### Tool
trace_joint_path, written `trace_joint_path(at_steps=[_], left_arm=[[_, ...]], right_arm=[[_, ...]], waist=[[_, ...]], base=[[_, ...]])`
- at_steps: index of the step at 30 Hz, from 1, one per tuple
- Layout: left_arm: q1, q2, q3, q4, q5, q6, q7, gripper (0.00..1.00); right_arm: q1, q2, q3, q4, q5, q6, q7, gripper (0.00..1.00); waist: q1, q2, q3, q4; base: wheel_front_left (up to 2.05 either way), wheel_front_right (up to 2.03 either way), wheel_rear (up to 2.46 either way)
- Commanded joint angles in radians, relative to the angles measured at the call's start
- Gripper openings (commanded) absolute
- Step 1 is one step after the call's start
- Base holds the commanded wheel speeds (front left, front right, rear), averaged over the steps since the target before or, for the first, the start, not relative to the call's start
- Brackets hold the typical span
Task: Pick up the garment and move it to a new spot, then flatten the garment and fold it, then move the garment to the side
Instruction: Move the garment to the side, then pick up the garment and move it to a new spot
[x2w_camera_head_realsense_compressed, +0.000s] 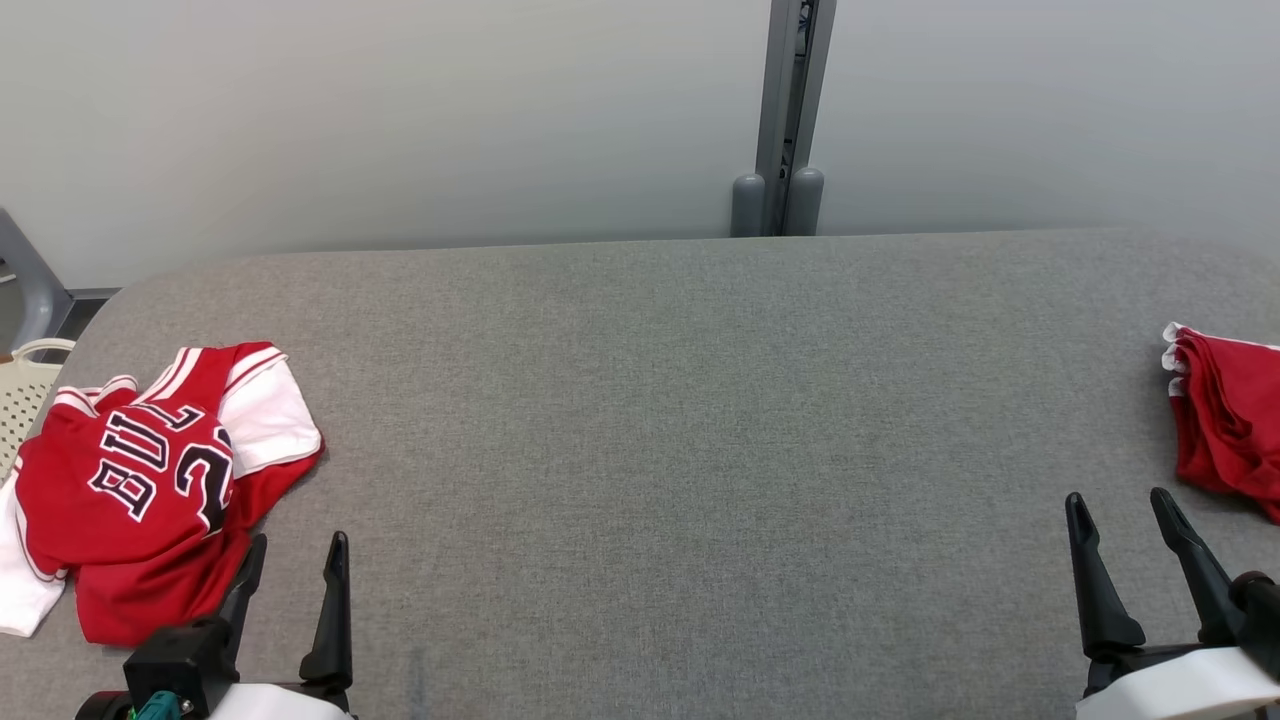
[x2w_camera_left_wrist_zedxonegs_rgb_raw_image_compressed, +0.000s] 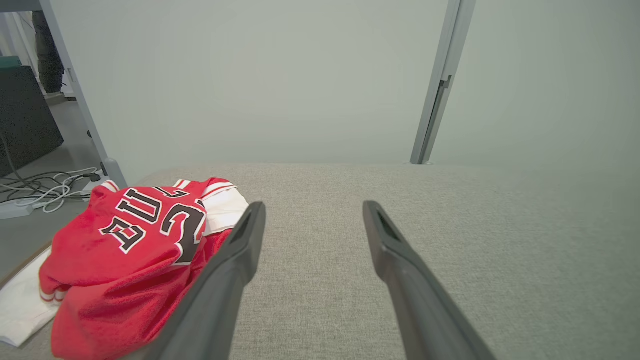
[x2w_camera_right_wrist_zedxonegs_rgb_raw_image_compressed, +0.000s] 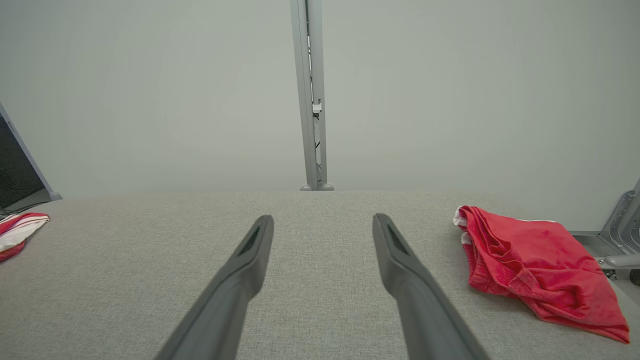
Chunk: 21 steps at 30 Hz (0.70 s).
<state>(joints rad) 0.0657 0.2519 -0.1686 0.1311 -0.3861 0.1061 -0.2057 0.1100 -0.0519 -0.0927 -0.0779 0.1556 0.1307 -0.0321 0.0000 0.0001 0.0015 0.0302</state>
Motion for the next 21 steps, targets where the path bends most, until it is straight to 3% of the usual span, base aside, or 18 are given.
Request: trace_joint_path(at_steps=[1,21], left_arm=[[0.006,0.007,-0.002,-0.006,0.005,0.000,0.004,1.00],[-0.016,0.008,-0.023,0.000,-0.002,0.009,0.009,1.00]], right_arm=[[0.010,-0.001,-0.004,-0.013,-0.005,0.000,0.008,1.00],[0.026,0.000,0.004,-0.024,0.020,0.000,0.022,1.00]], waist=[[0.0000,-0.0001,-0.003,-0.002],[0.0000,-0.0001,-0.014,-0.004]], base=[[0.00,0.00,0.00],[0.00,0.00,0.00]])
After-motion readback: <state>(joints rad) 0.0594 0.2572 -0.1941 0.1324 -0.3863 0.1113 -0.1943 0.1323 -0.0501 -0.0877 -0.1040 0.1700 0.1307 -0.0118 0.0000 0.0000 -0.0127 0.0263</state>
